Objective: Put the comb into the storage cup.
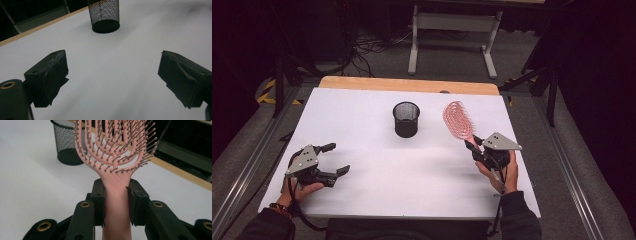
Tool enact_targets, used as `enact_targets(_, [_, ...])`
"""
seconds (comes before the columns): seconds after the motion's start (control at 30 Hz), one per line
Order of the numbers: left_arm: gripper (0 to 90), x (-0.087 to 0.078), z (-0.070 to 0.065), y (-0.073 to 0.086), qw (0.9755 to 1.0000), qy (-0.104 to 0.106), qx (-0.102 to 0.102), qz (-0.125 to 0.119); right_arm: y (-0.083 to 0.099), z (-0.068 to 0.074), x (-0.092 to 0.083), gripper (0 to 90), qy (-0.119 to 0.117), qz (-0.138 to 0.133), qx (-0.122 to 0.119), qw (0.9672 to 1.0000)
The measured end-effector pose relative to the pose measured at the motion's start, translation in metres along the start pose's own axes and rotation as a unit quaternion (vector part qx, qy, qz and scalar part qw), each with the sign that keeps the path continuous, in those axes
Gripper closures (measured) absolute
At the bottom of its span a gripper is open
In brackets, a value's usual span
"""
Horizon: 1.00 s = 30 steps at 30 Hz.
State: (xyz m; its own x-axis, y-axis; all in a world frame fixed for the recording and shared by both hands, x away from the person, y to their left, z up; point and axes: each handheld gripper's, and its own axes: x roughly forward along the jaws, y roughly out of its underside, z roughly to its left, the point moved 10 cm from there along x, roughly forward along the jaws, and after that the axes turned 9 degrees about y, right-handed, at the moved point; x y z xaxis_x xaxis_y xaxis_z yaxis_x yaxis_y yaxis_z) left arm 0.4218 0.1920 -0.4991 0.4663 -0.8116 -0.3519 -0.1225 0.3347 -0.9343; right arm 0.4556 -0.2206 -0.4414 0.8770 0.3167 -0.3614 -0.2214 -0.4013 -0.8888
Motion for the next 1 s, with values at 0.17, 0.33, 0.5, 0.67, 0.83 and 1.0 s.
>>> enact_targets(0.17, [9.9, 0.0, 0.0, 0.0, 1.0, 0.001, 0.0, 0.001, -0.009, 0.002, 0.003, 69.7, 0.004, -0.013, 0.002, 0.9999])
enact_targets(0.33, [9.9, 0.001, -0.002, 0.0, 1.0, 0.004, 0.003, 0.003, -0.019, 0.003, 0.005, 69.8, 0.012, -0.03, 0.003, 0.9995])
enact_targets(0.5, [9.9, 0.001, -0.002, 0.0, 1.0, 0.005, 0.005, 0.004, -0.026, 0.001, 0.005, 69.7, 0.022, -0.045, 0.012, 0.9987])
enact_targets(0.67, [9.9, 0.001, -0.002, 0.0, 1.0, 0.005, 0.003, 0.002, -0.033, -0.001, 0.005, 69.7, 0.033, -0.062, 0.019, 0.9974])
enact_targets(0.83, [9.9, 0.002, -0.002, 0.0, 1.0, 0.007, 0.003, 0.004, -0.038, 0.001, 0.008, 69.8, 0.039, -0.071, 0.02, 0.9965])
enact_targets(1.0, [9.9, 0.004, -0.003, -0.001, 1.0, 0.009, 0.001, -0.001, -0.045, 0.008, 0.008, 69.7, 0.013, -0.084, 0.053, 0.995])
